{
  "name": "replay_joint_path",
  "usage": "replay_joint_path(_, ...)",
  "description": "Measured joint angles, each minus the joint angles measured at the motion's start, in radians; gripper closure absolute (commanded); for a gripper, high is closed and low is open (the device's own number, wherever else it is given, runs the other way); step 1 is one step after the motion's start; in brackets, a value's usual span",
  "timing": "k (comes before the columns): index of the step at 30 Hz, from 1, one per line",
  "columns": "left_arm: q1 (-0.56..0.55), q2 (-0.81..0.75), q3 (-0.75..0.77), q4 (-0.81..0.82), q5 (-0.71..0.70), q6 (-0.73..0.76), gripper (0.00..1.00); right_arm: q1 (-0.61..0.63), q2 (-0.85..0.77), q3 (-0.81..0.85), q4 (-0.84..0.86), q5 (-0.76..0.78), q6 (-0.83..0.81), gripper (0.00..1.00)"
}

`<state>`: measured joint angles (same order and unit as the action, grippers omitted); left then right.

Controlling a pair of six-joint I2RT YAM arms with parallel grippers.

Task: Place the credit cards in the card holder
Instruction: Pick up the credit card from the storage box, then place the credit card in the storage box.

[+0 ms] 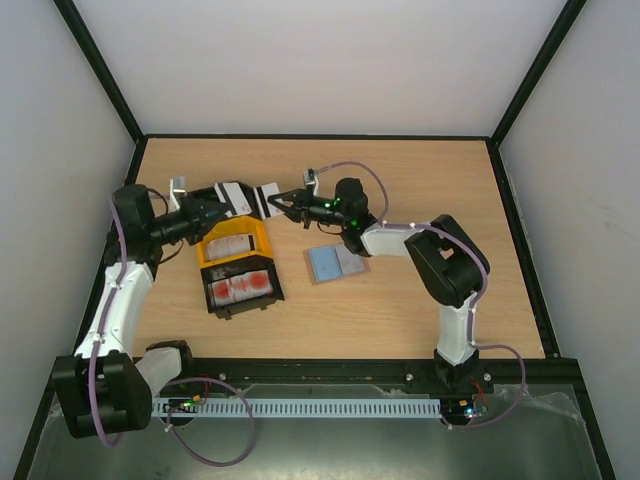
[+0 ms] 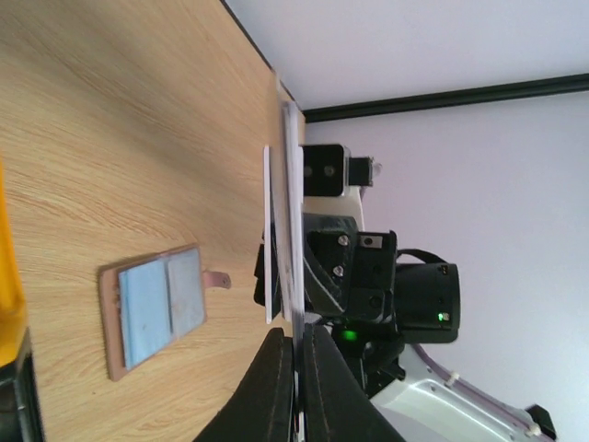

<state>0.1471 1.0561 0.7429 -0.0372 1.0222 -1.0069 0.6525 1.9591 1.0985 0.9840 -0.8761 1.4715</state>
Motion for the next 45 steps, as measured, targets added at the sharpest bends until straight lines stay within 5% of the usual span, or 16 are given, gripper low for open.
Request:
replay_joint_path(10,-0.045,0.103,0.105,-0.425,-0.33,0.373,0.97,-0.012,-0.099,-0.032,-0.255,0.083,-0.197,0.98)
replay_joint_path(24,-0.308,0.313,0.187,-0.516,-0.733,0.401,0.95,-0.012,-0.194,-0.063,-0.511,0.173,-0.417,0.98)
replay_joint_path(30,-0.375,0.381,0.198,-0.516,-0.794,0.375,0.7,-0.011,-0.205,-0.072,-0.557,0.192,-0.432,0.98)
replay_joint_path(45,-0.46,0.446,0.296,-0.456,-0.76,0.348,0.36,0.01,-0.269,0.041,-1.081,0.57,-0.47,0.98)
